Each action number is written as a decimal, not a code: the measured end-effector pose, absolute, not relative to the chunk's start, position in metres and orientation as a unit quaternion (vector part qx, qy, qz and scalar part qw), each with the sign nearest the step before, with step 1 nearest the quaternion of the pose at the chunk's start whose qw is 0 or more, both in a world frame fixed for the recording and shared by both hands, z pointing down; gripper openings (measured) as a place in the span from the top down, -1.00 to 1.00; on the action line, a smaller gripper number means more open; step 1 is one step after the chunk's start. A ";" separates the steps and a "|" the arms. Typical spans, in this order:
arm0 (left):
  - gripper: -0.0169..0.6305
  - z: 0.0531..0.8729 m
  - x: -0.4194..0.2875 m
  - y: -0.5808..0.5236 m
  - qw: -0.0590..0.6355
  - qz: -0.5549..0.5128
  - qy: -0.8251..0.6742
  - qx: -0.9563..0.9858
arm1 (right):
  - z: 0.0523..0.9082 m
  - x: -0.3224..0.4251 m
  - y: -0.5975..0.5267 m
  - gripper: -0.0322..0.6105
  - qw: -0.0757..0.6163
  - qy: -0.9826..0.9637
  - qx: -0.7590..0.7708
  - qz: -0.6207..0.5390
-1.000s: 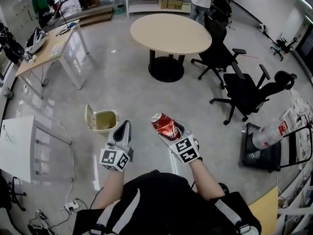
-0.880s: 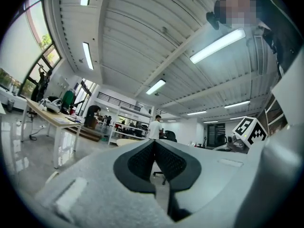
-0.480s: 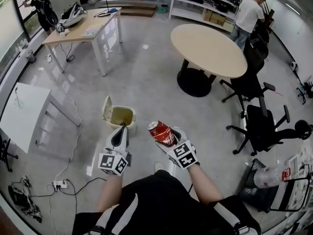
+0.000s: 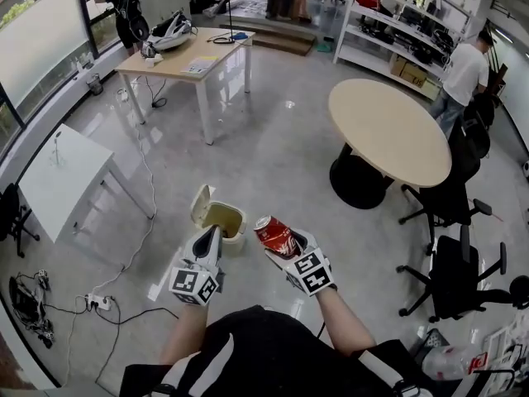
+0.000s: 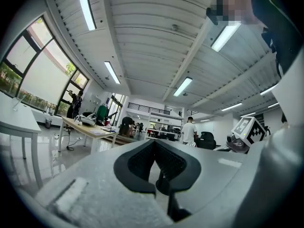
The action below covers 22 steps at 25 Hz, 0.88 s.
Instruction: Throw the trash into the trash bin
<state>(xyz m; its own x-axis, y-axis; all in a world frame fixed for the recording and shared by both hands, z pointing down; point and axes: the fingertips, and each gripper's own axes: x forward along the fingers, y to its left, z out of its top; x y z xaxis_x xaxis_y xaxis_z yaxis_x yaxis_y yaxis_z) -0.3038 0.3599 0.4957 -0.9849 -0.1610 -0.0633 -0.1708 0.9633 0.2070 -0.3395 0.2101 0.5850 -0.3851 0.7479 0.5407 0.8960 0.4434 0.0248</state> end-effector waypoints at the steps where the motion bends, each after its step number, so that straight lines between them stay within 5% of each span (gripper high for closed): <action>1: 0.94 0.497 -0.305 0.360 0.021 0.105 0.991 -0.078 | 0.586 -0.344 0.211 -0.19 0.231 -0.814 -0.509 -0.159; 22: 0.94 0.515 -0.366 0.553 0.017 0.138 0.990 0.015 | 0.608 -0.432 0.415 -0.19 0.242 -0.753 -0.579 -0.195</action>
<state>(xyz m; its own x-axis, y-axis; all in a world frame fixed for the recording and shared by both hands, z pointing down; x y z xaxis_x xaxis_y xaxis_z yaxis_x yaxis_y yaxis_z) -0.3663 0.5529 0.5151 -0.9990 0.0342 -0.0301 0.0246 0.9614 0.2741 -0.4319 0.4148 0.6077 -0.2114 0.7787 0.5907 0.9675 0.2525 0.0134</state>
